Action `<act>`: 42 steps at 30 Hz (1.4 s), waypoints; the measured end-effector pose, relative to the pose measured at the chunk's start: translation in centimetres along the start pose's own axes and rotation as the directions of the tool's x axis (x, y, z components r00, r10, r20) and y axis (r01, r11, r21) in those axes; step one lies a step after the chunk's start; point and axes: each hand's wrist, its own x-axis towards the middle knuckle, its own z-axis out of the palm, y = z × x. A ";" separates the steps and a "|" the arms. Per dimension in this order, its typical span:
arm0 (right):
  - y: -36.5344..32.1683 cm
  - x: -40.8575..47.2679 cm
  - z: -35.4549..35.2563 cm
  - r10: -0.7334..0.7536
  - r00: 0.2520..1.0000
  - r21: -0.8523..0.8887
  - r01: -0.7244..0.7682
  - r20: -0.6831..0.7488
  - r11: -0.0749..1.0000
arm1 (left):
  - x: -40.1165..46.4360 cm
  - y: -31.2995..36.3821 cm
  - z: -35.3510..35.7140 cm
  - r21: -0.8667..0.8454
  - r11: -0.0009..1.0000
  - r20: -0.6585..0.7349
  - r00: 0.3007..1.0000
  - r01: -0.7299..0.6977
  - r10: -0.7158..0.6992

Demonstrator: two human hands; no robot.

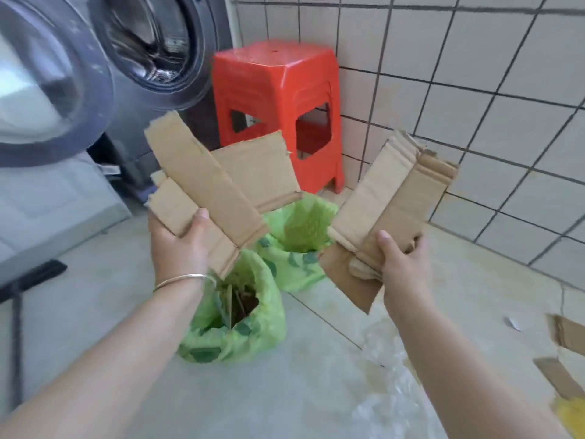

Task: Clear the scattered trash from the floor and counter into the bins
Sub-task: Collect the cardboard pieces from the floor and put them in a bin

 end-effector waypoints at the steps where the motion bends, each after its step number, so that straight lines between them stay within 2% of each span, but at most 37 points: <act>1: 0.5 -1.0 2.6 -0.006 0.999 -0.022 0.007 0.038 1.000 | 1.0 -0.6 -1.8 0.021 1.000 -0.045 0.999 -0.009 0.010; 2: 1.1 -2.1 5.0 -0.012 0.998 -0.052 0.015 0.063 0.999 | 1.8 -1.4 -3.2 0.017 1.000 -0.076 0.997 0.007 -0.006; 4: 2.4 -4.1 9.4 -0.012 0.994 -0.124 0.026 0.106 0.992 | 3.3 -3.7 -5.1 0.005 0.992 -0.119 0.985 0.126 -0.124; 6: 4.1 -5.9 12.9 0.020 0.987 -0.198 0.012 0.159 0.980 | 3.9 -6.2 -5.7 0.000 0.959 -0.191 0.941 0.285 -0.280; 8: 6.5 -7.1 15.4 0.055 0.980 -0.259 -0.004 0.193 0.966 | 3.6 -8.5 -5.3 -0.038 0.924 -0.241 0.894 0.379 -0.377; 13: 12.9 -8.0 18.8 0.074 0.970 -0.456 0.041 0.232 0.889 | 2.6 -14.5 -3.3 -0.041 0.877 -0.258 0.843 0.479 -0.473; 16: 14.7 -8.0 20.0 0.096 0.971 -0.466 0.018 0.221 0.885 | 2.9 -16.1 -2.9 0.016 0.836 -0.265 0.808 0.549 -0.525; 18: 15.2 -7.8 20.6 0.094 0.969 -0.464 0.023 0.227 0.886 | 3.4 -16.6 -2.7 0.117 0.821 -0.221 0.820 0.559 -0.527; 25: 16.3 -7.4 20.7 0.185 0.927 -0.590 0.046 0.325 0.806 | 3.9 -16.1 -4.2 0.425 0.810 -0.088 0.909 0.404 -0.407; 28: 15.5 -7.5 20.3 0.079 0.931 -0.599 0.161 0.355 0.784 | 3.4 -15.4 -5.2 0.448 0.832 -0.052 0.938 0.328 -0.342; 30: 15.3 -7.6 20.2 -0.004 0.922 -0.616 0.261 0.386 0.743 | 3.5 -15.6 -5.4 0.546 0.800 -0.019 0.958 0.248 -0.285; 31: 15.3 -7.5 20.2 -0.020 0.912 -0.641 0.303 0.409 0.705 | 3.6 -15.8 -5.5 0.626 0.753 0.014 0.964 0.200 -0.267; 33: 15.6 -7.4 20.3 0.010 0.888 -0.721 0.367 0.460 0.588 | 3.9 -16.3 -5.8 0.799 0.594 0.098 0.955 0.093 -0.282; 36: 16.1 -7.1 20.5 0.192 0.836 -0.813 0.405 0.515 0.419 | 4.1 -17.1 -6.1 0.946 0.306 0.224 0.900 -0.108 -0.374; 38: 16.4 -7.1 20.6 0.312 0.794 -0.846 0.431 0.521 0.315 | 4.0 -17.5 -5.8 0.959 0.168 0.280 0.862 -0.229 -0.422; 40: 16.4 -7.0 20.6 0.330 0.773 -0.839 0.473 0.542 0.269 | 3.9 -17.4 -5.5 0.960 0.151 0.280 0.860 -0.237 -0.426; 42: 15.8 -7.0 20.1 0.272 0.760 -0.805 0.524 0.590 0.280 | 3.6 -16.6 -5.5 0.964 0.208 0.236 0.894 -0.167 -0.380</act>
